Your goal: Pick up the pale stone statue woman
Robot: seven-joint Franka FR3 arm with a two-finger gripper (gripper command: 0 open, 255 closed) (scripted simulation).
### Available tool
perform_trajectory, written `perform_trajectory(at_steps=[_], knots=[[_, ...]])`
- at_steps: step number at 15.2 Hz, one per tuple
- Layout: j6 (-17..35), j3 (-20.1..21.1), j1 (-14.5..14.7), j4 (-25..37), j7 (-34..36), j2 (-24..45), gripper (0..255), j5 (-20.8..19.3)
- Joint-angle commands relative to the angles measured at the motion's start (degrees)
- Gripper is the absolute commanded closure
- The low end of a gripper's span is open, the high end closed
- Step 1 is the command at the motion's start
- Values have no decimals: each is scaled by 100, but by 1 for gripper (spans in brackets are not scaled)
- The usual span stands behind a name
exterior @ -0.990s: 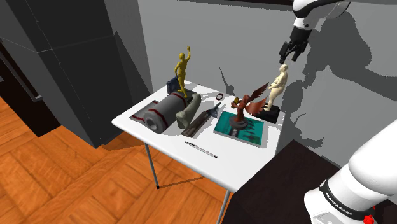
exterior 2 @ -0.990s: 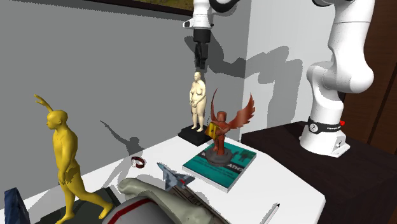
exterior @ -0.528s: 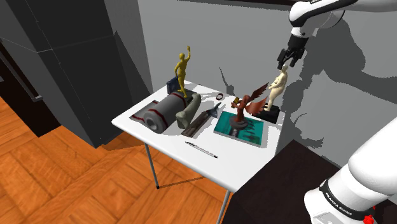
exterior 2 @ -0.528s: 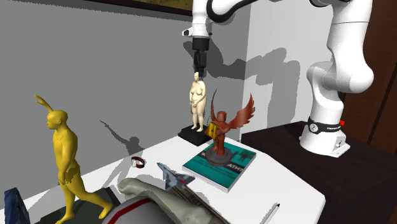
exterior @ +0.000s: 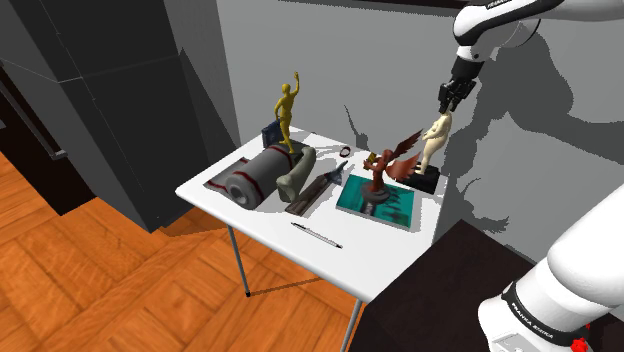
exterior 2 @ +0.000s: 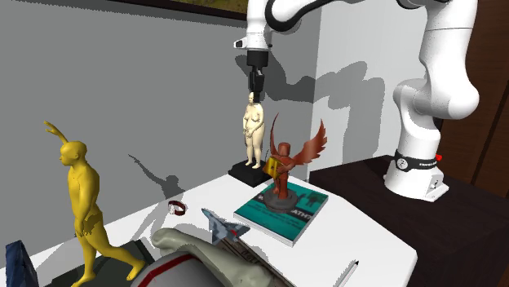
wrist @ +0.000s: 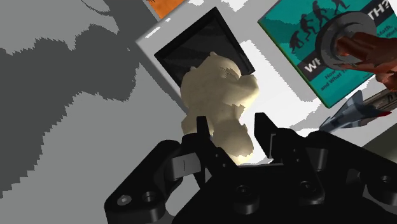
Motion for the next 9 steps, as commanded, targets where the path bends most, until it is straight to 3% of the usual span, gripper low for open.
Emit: perform_trajectory(at_steps=[1,9], knots=[[0,-1,-1,-2,0,2,255,0],[-373,4,5,300,34,-75,255,-36]])
